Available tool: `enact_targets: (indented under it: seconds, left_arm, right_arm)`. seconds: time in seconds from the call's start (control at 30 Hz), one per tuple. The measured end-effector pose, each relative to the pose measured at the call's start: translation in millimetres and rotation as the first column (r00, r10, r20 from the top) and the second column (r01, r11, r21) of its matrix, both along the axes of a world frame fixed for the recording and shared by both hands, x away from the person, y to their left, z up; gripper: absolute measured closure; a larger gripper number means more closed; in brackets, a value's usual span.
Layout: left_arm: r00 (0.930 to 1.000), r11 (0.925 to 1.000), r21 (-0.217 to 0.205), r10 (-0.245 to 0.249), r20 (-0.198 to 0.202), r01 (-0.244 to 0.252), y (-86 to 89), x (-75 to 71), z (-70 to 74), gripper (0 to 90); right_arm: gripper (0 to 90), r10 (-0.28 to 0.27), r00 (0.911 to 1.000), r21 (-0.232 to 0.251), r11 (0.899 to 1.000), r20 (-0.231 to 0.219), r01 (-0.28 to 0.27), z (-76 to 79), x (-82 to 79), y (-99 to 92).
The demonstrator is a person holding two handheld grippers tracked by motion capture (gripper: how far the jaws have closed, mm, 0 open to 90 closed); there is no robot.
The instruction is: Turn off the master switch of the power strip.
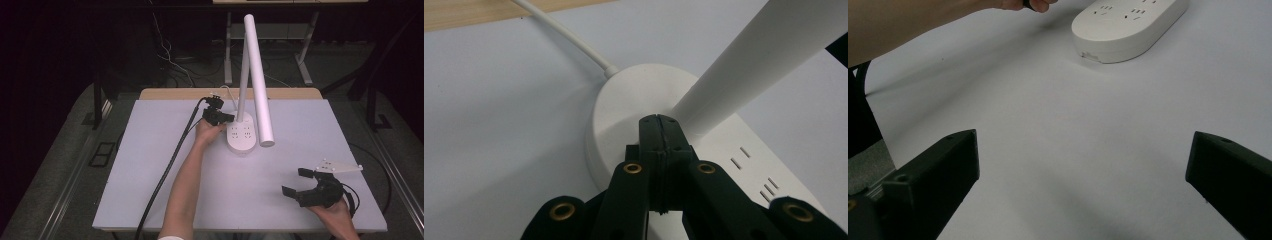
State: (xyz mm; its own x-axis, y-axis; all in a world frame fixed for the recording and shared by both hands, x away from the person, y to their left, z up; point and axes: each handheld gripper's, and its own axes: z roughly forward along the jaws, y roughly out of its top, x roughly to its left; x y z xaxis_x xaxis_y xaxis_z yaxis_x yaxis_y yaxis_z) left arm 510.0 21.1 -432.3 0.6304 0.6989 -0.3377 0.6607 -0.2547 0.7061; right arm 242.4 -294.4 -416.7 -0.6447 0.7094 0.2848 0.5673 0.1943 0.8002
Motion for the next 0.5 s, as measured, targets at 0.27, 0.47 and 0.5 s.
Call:
enact_targets:
  seconds: [0.27, 0.47, 0.5]
  left_arm:
    - [0.9983, 0.9980, -0.052, 0.035, -0.047, -0.037, 2.1, 0.8, -2.5, 90.0]
    - [0.9990, 0.9991, -0.005, 0.041, -0.018, -0.041, -0.5, -0.4, -1.4, 90.0]
    - [0.9986, 0.9986, -0.007, 0.052, -0.015, -0.052, -2.0, -0.5, -1.5, 90.0]
  right_arm:
    - [0.0, 0.000, 1.0000, 0.001, 1.000, -0.001, 0.000, 0.5, -0.9, 0.1]
    - [0.0, 0.000, 1.0000, 0.000, 1.000, 0.000, 0.000, 0.2, -0.9, 0.2]
    - [0.0, -0.001, 1.0000, 0.001, 1.000, 0.001, 0.001, 0.3, -1.0, 0.4]
